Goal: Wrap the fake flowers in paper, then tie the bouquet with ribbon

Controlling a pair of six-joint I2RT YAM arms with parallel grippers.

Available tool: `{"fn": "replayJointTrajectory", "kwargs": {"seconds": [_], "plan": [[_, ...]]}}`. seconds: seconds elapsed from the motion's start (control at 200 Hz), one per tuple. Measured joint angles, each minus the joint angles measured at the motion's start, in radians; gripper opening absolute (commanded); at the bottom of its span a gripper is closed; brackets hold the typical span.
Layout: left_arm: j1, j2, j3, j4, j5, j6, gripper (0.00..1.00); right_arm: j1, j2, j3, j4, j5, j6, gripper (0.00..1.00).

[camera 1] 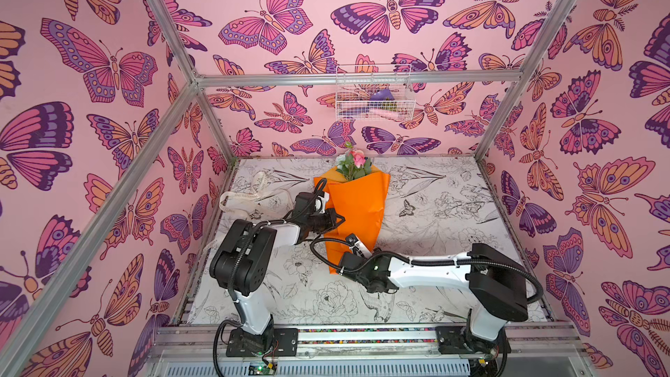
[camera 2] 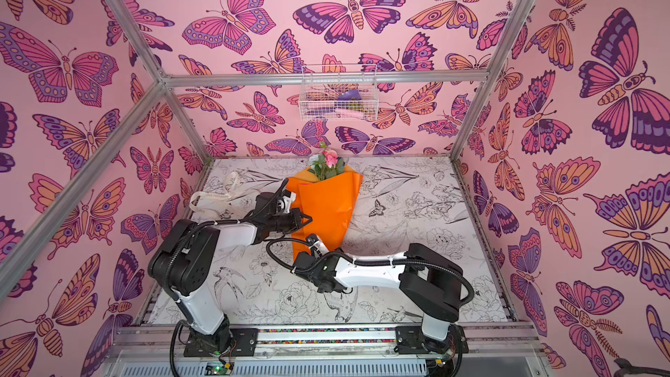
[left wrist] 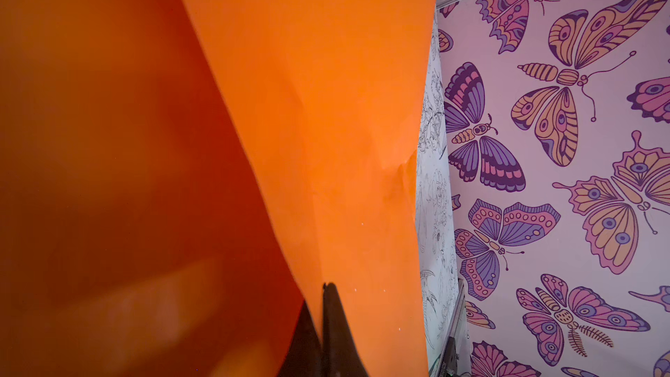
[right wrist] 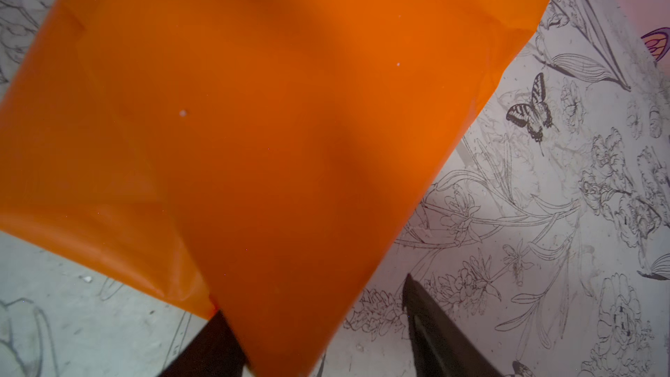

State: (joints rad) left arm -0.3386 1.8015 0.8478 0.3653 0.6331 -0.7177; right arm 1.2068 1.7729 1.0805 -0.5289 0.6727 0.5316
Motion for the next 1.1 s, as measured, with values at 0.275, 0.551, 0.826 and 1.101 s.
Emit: {"fn": "replayJointTrajectory", "kwargs": {"seconds": [0.275,0.551,0.826,1.101], "plan": [[0.002,0.027,0.026,0.0,0.0,0.005,0.0,0.042,0.12,0.07,-0.084,0.067,-0.019,0.26],[0.018,0.047,0.032,-0.001,-0.002,0.011,0.0,0.077,0.191,0.084,-0.115,0.061,-0.06,0.18],[0.033,0.032,0.018,-0.002,-0.02,0.03,0.0,0.077,0.191,0.08,-0.097,0.024,-0.114,0.2],[0.033,-0.006,-0.003,-0.014,-0.035,0.063,0.0,0.073,0.141,0.086,-0.113,-0.018,-0.129,0.55]]}}
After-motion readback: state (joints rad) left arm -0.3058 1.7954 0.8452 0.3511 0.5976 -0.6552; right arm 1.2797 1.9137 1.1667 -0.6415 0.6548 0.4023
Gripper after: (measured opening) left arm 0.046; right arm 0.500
